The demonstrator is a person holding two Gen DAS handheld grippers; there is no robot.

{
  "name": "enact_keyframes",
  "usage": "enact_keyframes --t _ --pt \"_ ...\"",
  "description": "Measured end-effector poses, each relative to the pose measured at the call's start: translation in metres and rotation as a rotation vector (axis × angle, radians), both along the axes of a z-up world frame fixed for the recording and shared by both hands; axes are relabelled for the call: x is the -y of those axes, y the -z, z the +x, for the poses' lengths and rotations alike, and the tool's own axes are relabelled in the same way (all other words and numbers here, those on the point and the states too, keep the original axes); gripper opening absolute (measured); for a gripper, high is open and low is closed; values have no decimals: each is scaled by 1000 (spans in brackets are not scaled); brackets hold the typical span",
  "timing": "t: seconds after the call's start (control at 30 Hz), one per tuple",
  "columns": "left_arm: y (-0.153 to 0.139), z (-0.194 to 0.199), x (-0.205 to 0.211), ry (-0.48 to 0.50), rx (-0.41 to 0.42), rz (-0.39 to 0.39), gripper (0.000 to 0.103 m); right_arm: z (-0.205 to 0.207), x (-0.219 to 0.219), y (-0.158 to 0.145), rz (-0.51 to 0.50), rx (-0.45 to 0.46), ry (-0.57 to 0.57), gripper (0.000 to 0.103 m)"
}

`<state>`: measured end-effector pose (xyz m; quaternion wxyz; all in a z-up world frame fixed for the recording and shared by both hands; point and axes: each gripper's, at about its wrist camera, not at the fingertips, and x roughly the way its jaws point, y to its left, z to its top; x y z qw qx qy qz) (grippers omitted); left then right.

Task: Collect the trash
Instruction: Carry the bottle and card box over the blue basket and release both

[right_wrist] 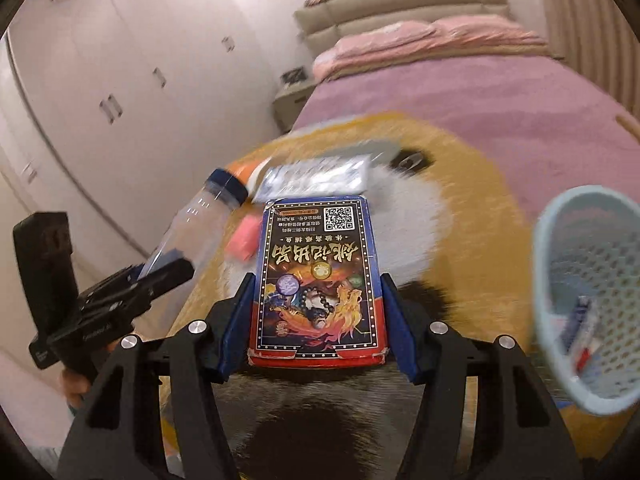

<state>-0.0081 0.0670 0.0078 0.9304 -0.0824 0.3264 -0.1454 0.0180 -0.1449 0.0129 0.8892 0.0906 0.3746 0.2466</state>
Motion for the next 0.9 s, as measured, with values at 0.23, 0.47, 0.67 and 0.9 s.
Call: enact_keyframes --t 0.23,0.47,0.67,0.9 --pt "-24 18 82 156 47 10 54 -15 69 -27 -26 103 223 57" --pt "-29 47 166 286 39 14 54 -13 137 -24 -51 112 440 57" --pt "-11 80 221 365 -31 -4 54 -6 184 -4 -73 70 576 57" --pt "15 96 259 406 -117 -8 54 12 227 36 -48 -49 681 57"
